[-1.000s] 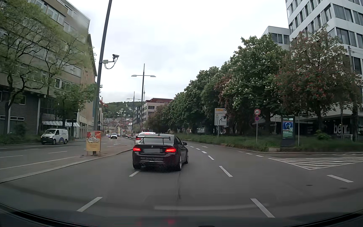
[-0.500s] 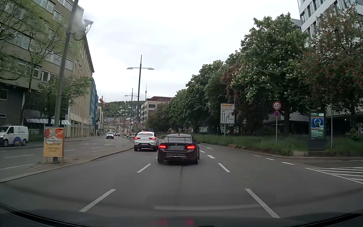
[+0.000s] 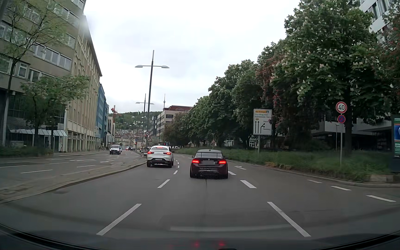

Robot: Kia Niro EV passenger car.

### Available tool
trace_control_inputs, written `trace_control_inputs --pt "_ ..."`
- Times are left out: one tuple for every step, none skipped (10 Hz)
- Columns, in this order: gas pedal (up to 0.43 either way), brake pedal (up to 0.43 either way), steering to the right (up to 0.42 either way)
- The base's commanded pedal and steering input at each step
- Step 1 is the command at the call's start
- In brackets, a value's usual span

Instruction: Follow the waypoints while adhering to traffic rules and regulations

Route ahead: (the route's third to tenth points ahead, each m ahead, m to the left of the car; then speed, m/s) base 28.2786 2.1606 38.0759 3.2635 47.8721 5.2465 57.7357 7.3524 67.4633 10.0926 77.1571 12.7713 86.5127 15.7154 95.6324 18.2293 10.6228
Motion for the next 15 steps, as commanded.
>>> trace_control_inputs --pt "0.079 0.0 -0.01" --pt "0.079 0.0 -0.01" --pt "0.079 0.0 -0.01" --pt "0.079 0.0 -0.01" --pt "0.079 0.0 -0.011" --pt "0.079 0.0 -0.011" --pt "0.079 0.0 -0.013" --pt "0.079 0.0 -0.014" --pt "0.079 0.0 -0.014" --pt "0.079 0.0 -0.015" --pt "0.079 0.0 -0.015" --pt "0.079 0.0 -0.016" --pt "0.079 0.0 -0.018" --pt "0.067 0.0 -0.02" --pt "0.059 0.0 -0.02"
